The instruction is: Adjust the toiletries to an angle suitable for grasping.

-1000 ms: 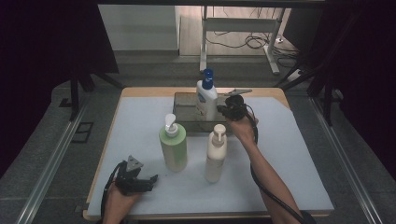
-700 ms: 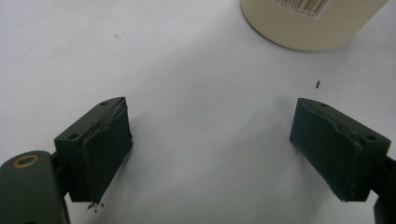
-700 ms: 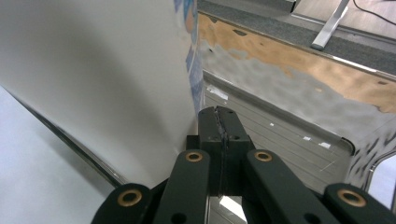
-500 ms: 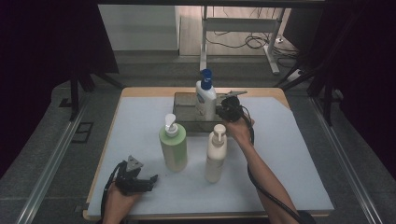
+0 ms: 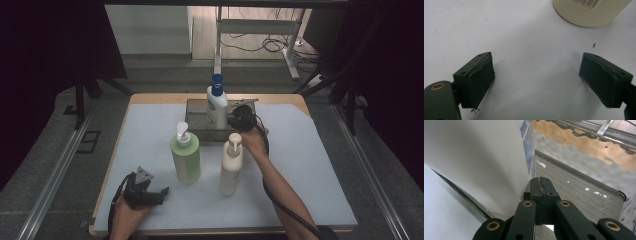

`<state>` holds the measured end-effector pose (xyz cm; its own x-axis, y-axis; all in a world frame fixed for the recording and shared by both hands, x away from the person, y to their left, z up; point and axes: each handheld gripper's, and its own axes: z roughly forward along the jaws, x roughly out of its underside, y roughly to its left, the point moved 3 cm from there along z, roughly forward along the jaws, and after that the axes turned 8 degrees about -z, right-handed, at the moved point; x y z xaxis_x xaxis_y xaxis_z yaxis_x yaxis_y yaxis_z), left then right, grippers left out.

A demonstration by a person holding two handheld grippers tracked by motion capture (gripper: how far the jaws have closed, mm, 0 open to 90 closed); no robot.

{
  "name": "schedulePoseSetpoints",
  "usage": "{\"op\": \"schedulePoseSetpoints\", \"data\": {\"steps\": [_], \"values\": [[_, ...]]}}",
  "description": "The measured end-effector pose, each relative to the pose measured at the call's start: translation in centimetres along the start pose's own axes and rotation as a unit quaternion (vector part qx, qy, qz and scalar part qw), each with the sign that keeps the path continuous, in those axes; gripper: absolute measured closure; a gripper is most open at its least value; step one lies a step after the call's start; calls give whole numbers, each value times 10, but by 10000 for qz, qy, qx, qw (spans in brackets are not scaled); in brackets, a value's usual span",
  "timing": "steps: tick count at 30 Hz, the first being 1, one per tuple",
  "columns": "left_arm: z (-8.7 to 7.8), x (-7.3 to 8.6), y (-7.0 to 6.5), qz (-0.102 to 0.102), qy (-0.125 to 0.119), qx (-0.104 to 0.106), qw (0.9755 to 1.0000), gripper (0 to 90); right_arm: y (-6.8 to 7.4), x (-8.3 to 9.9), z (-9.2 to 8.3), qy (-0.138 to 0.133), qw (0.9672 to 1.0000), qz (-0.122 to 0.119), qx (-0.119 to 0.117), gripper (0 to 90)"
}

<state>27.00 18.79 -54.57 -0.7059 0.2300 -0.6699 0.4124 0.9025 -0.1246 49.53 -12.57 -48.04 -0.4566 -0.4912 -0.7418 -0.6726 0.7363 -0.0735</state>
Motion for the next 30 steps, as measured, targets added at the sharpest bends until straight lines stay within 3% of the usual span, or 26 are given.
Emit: {"op": "schedulePoseSetpoints", "data": {"steps": [11,21,30], "values": [[0,0,0,0,0,0,10000,121,5,-2,5,4,9999,-83,-71,891],[0,0,0,-2,0,1,10000,121,11,-7,9,-24,10000,-17,-75,879],[0,0,0,-3,1,2,10000,121,10,-6,12,95,9999,-64,-65,872]]}}
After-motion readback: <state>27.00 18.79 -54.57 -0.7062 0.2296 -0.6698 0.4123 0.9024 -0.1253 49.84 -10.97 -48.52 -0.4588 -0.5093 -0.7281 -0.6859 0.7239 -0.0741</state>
